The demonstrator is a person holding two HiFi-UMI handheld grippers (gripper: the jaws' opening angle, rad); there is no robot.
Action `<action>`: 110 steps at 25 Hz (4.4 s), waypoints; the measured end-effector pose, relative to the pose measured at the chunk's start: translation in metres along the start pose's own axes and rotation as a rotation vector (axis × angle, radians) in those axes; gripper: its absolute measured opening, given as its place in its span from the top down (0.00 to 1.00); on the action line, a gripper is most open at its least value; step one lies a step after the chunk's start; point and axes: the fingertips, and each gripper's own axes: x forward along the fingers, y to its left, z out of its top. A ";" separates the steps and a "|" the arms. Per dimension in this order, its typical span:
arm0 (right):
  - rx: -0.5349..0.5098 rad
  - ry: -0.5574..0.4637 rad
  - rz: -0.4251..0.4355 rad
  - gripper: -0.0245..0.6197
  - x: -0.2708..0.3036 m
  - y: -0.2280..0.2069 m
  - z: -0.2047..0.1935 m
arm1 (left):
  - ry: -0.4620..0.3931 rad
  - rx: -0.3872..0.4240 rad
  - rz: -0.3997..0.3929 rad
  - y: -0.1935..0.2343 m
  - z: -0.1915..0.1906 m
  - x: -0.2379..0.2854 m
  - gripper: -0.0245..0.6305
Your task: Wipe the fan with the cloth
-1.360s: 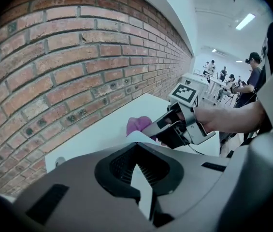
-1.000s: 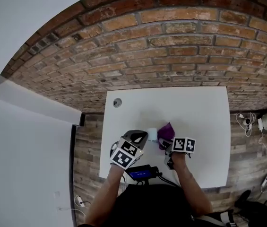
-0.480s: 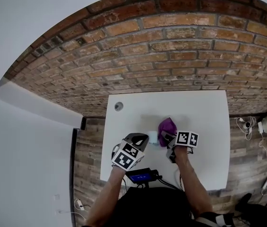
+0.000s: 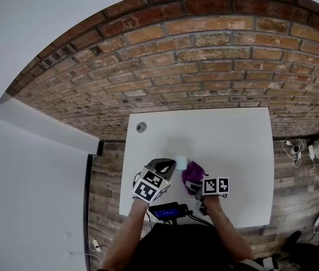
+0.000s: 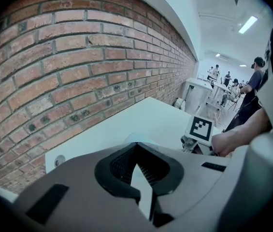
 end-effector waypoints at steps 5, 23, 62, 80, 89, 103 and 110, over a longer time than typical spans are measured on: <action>-0.025 -0.049 0.020 0.89 -0.029 0.002 -0.009 | -0.050 -0.022 0.023 0.018 -0.016 -0.010 0.95; 0.014 -0.629 -0.127 0.89 -0.203 0.047 -0.014 | -0.250 -0.055 -0.473 -0.016 -0.024 0.072 0.71; -0.918 -0.706 0.043 0.89 -0.209 0.363 -0.001 | -1.355 -1.180 -1.354 0.001 0.059 -0.240 0.72; -0.880 -0.619 -0.023 0.89 -0.254 0.284 -0.010 | -1.285 -1.189 -1.245 -0.085 0.072 -0.206 0.72; -0.951 -0.553 0.363 0.89 -0.292 0.337 -0.061 | -1.281 -1.173 -1.194 -0.115 0.078 -0.196 0.72; -0.779 -0.590 0.084 0.89 -0.303 0.228 -0.018 | -1.262 -1.127 -1.172 -0.146 0.078 -0.197 0.72; -0.828 -0.571 0.418 0.89 -0.330 0.288 -0.048 | -1.227 -1.091 -1.123 -0.145 0.080 -0.190 0.72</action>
